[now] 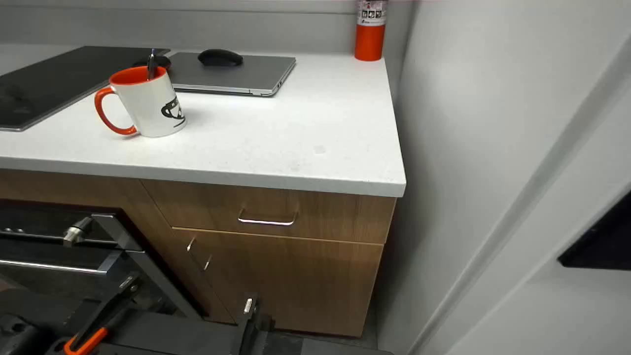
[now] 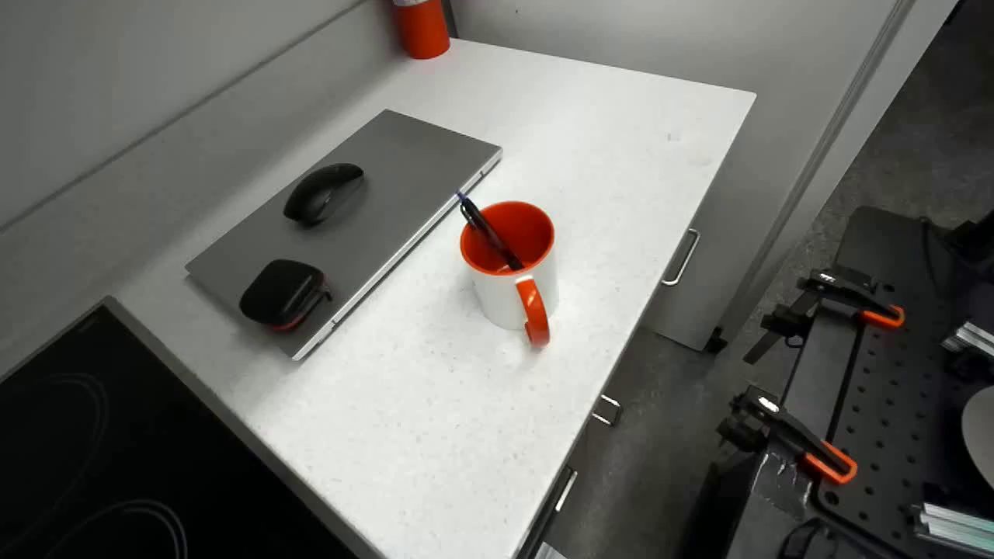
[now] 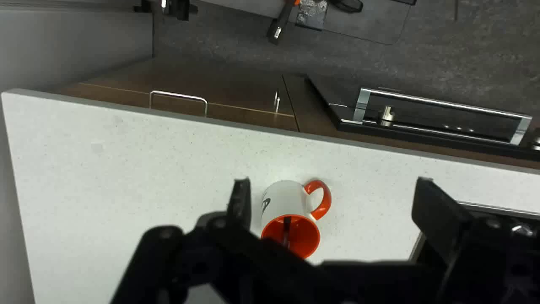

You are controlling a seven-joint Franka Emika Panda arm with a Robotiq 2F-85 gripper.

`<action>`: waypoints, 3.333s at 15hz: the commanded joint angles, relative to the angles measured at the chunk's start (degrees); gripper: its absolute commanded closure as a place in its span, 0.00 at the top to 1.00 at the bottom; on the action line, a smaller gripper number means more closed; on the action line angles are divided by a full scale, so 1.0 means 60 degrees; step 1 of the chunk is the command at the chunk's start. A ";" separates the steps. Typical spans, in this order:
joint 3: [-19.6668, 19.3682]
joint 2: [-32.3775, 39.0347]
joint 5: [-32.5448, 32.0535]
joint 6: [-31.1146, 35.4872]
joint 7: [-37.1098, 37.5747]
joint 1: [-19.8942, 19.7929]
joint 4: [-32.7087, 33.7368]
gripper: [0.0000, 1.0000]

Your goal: Pick the marker in the cup and put it on the counter

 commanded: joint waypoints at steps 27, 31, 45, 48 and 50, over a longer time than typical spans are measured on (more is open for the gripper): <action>-0.0260 0.4159 0.0005 0.4058 0.0283 -0.0390 0.0524 1.00; -0.0459 0.5252 0.0361 0.4518 -0.0309 -0.0305 0.0969 1.00; -0.0307 0.7587 0.0880 0.5750 -0.0968 -0.0123 0.1913 1.00; -0.0283 0.7890 0.0958 0.5766 -0.1212 -0.0148 0.2065 1.00; -0.0290 0.8110 0.0849 0.5780 -0.1208 -0.0207 0.2210 1.00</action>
